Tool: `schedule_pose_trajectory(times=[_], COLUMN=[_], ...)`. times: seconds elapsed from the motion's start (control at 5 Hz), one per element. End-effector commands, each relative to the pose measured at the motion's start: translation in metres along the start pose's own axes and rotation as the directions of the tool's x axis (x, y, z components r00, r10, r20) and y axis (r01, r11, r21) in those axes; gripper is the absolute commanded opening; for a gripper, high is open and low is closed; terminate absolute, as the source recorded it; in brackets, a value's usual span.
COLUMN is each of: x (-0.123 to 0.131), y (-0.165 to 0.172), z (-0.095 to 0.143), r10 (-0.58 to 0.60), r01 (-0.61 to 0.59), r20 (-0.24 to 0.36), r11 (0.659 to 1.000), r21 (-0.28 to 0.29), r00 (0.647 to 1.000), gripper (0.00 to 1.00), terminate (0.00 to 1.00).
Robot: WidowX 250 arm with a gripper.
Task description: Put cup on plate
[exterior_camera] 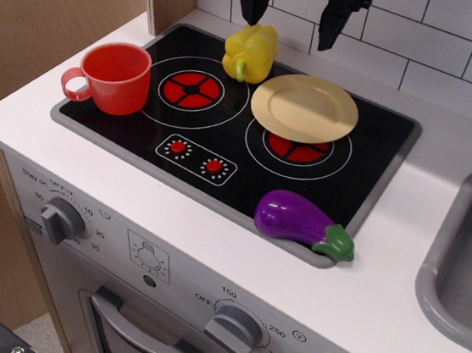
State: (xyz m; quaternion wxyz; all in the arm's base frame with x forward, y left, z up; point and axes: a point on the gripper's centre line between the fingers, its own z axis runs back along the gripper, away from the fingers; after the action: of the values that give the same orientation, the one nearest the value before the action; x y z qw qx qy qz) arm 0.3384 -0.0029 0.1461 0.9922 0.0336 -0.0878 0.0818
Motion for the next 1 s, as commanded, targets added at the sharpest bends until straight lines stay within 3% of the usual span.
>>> schedule_pose_trajectory(times=[0.0,0.2,0.4,0.6,0.8], x=[0.0,-0.01,-0.019,-0.03,-0.039], y=[0.0,0.034,0.067,0.099,0.123], z=[0.0,0.003,0.005,0.007,-0.002], r10=[0.0,-0.164,-0.33,-0.491,-0.585], r01=[0.0,0.164,0.331,0.49,0.585], r20=[0.0,0.04,0.015,-0.027,-0.028], r11=[1.0,0.986,0.943,0.871,0.811], r21=[0.0,-0.01,-0.021,-0.048,-0.017], r00=[1.0,0.986,0.944,0.871,0.81], gripper=[1.0,1.0,1.0,1.0,1.0], terminate=[0.0,0.0,0.0,0.0,0.0])
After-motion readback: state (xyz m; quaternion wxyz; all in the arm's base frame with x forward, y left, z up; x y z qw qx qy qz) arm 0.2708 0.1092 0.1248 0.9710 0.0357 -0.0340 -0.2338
